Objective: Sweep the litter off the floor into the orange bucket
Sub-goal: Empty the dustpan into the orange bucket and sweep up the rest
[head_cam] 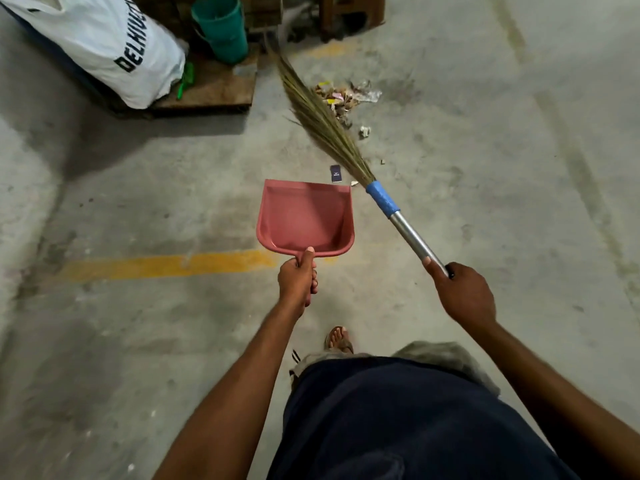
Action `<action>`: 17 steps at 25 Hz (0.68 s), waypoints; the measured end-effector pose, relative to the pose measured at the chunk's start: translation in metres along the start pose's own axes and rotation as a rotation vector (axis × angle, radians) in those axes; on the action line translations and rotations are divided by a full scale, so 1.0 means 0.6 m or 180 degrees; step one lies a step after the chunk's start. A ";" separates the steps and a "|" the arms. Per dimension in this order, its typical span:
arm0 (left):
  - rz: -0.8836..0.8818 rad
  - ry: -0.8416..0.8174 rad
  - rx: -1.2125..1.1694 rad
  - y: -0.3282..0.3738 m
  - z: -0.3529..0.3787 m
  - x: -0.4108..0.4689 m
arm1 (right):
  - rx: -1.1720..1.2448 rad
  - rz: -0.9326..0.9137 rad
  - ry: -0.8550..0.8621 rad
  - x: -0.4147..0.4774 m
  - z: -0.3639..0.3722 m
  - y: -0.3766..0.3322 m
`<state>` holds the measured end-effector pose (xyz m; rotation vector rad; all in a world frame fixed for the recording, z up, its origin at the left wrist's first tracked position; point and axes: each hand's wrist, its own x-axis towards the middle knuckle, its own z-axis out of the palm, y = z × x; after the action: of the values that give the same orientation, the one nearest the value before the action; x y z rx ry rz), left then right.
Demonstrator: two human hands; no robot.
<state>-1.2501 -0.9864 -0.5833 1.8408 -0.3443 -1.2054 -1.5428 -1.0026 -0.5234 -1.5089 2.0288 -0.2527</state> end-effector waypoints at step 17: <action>-0.1020 0.0432 0.0258 0.166 0.290 0.364 | -0.1016 0.0525 -0.1509 0.652 -0.034 -0.032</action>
<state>-1.2675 -1.2721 -0.6594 2.0922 -0.0211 -1.2843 -1.6098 -1.3738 -0.6320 -1.4024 1.8420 0.4740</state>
